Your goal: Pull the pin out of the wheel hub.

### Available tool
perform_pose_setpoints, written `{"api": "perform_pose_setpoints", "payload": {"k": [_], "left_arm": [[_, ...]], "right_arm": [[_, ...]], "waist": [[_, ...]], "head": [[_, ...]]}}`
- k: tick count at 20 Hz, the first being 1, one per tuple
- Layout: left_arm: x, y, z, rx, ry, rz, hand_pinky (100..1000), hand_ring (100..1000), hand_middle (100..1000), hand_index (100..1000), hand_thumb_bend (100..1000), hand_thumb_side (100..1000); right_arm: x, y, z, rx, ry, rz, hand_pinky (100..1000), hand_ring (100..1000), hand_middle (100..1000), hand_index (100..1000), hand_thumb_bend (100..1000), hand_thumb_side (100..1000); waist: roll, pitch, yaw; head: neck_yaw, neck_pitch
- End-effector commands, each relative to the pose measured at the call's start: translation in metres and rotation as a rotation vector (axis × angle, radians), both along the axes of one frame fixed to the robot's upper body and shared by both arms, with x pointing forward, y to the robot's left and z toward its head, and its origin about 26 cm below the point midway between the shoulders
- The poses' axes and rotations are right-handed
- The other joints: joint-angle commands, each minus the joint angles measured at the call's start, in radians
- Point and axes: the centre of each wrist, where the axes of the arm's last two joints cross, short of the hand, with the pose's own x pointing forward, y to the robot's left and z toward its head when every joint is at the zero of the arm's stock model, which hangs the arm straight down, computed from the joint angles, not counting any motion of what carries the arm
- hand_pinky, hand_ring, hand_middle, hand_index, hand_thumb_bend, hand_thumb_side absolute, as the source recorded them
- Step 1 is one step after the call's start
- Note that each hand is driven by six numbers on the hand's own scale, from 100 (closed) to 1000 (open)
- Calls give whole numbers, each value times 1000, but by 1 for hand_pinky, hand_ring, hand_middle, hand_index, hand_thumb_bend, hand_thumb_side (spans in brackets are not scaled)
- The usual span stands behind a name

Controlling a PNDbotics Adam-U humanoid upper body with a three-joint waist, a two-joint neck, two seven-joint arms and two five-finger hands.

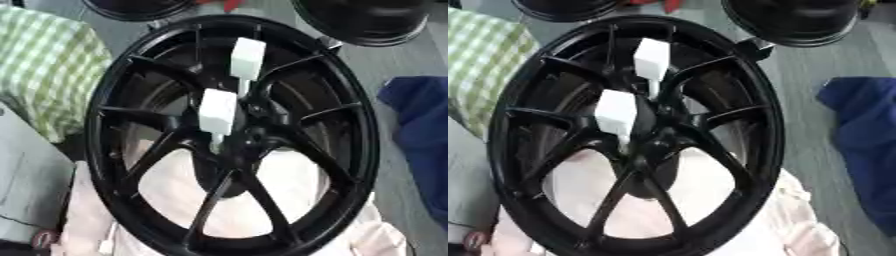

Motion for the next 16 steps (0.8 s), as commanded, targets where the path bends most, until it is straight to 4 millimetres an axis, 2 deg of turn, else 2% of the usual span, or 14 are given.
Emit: {"api": "perform_pose_setpoints", "payload": {"k": [1,8,16], "left_arm": [[-4,5,31,235,-62,-23,919,689,619,829,195,630],[-6,5,69,675,-29,-102,899,700,626,831,200,605],[-10,-7,108,1108,73,-175,870,732,662,837,246,584]], "right_arm": [[-2,-2,10,-40,-11,2,733,633,543,736,315,298],[-3,-2,10,-51,0,3,734,634,543,737,312,298],[-3,-2,9,-71,8,7,736,635,543,737,306,299]], "waist": [[8,-26,-4],[19,-33,-18],[24,-42,-28]], "head": [[-1,-4],[3,-1],[11,3]]}}
